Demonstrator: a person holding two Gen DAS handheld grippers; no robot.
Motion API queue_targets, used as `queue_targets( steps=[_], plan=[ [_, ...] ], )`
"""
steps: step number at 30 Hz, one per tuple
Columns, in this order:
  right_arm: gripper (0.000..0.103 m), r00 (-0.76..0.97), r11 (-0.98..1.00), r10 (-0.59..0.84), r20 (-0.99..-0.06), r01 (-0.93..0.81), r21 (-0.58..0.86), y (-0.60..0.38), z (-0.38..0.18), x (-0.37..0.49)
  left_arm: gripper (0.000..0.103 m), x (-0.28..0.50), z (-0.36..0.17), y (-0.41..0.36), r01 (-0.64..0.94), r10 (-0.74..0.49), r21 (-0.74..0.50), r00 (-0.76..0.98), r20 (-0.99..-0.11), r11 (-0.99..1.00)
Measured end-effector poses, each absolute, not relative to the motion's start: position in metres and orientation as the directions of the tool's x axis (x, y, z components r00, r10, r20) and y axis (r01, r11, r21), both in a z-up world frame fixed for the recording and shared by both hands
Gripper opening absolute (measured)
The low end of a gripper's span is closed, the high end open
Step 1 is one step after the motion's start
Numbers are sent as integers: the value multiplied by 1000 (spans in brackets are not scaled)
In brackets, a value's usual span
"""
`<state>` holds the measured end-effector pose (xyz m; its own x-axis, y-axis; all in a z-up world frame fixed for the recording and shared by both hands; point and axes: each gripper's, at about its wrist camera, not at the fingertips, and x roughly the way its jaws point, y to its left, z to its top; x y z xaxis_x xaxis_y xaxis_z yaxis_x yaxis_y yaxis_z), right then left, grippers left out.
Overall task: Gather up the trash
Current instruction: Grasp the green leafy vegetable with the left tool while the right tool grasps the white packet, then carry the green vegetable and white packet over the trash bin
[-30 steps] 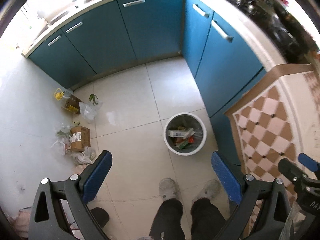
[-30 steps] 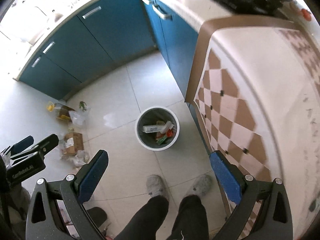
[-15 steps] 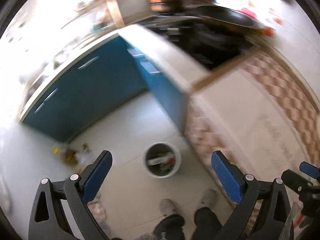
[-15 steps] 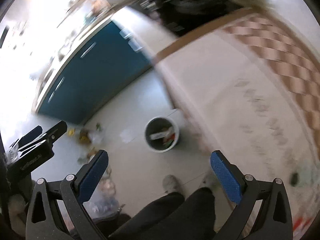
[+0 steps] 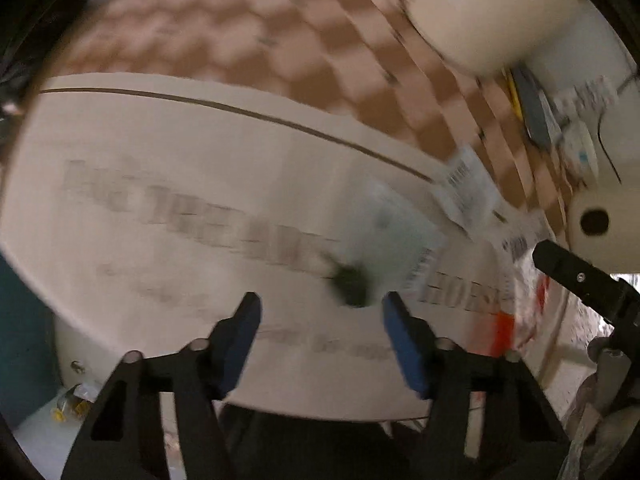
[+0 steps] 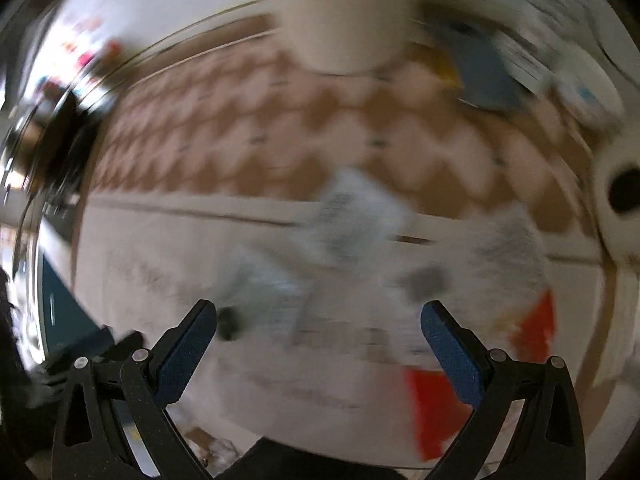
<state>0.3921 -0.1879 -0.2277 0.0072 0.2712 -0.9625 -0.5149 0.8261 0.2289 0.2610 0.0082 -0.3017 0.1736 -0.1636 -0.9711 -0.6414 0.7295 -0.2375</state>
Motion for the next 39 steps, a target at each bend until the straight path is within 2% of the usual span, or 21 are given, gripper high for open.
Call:
queue_targets(
  steps=[1, 3, 5, 6, 8, 11, 12, 14, 17, 22, 25, 27, 29, 30, 31, 32, 33, 39],
  plan=[
    [103, 5, 842, 267, -964, -487, 231, -200, -233, 400, 53, 270, -311, 1, -629, -183, -242, 158, -970, 739],
    [103, 1, 860, 262, -965, -454, 233, -216, -242, 412, 33, 283, -323, -8, -617, -198, -231, 122, -973, 752],
    [103, -6, 872, 258, -966, -430, 235, -226, -250, 419, 19, 286, -329, -10, -622, -182, -203, 98, -978, 756],
    [103, -10, 873, 257, -966, -426, 236, -228, -254, 421, 17, 285, -327, -7, -627, -175, -210, 118, -977, 750],
    [103, -19, 872, 262, -965, -424, 245, -228, -257, 423, 17, 279, -325, 1, -636, -132, -171, 109, -985, 753],
    [103, -32, 851, 291, -956, -449, 274, -219, -259, 424, 19, 264, -325, 13, -619, 63, 27, 36, -997, 785],
    [103, -42, 836, 305, -951, -467, 288, -212, -259, 421, 18, 257, -323, 19, -630, 59, 1, 71, -996, 777],
    [103, -58, 809, 298, -953, -514, 284, -190, -262, 414, 18, 246, -322, 29, -662, 109, 51, 46, -993, 748],
    [103, -97, 746, 267, -959, -609, 269, -153, -277, 392, 18, 236, -320, 42, -701, 125, 63, 38, -991, 710],
    [103, -90, 663, 175, -980, -726, 185, -106, -312, 355, 17, 225, -316, 56, -746, 152, 84, 23, -988, 661],
    [102, 29, 600, 126, -992, -799, 53, -89, -318, 331, 17, 226, -314, 54, -750, 166, 93, 23, -986, 655],
    [99, 76, 576, 135, -988, -817, 16, -86, -321, 319, 17, 227, -312, 51, -748, 180, 104, 21, -984, 656],
    [88, 124, 558, 150, -981, -829, -19, -87, -321, 311, 17, 215, -310, 41, -748, 184, 104, 24, -983, 655],
    [70, 138, 552, 165, -977, -833, -24, -87, -319, 308, 17, 215, -311, 35, -750, 184, 103, 25, -983, 653],
    [47, 155, 551, 186, -970, -834, -28, -89, -315, 306, 17, 211, -309, 33, -750, 186, 104, 26, -982, 653],
    [35, 162, 554, 195, -967, -832, -28, -91, -313, 305, 17, 209, -308, 30, -750, 189, 106, 25, -982, 653],
    [15, 129, 557, 213, -969, -830, 12, -93, -314, 305, 17, 209, -306, 26, -750, 192, 107, 27, -981, 653],
    [15, 49, 605, 308, -950, -781, 156, -110, -300, 311, 17, 189, -287, 16, -761, 240, 103, 71, -968, 640]
  ],
)
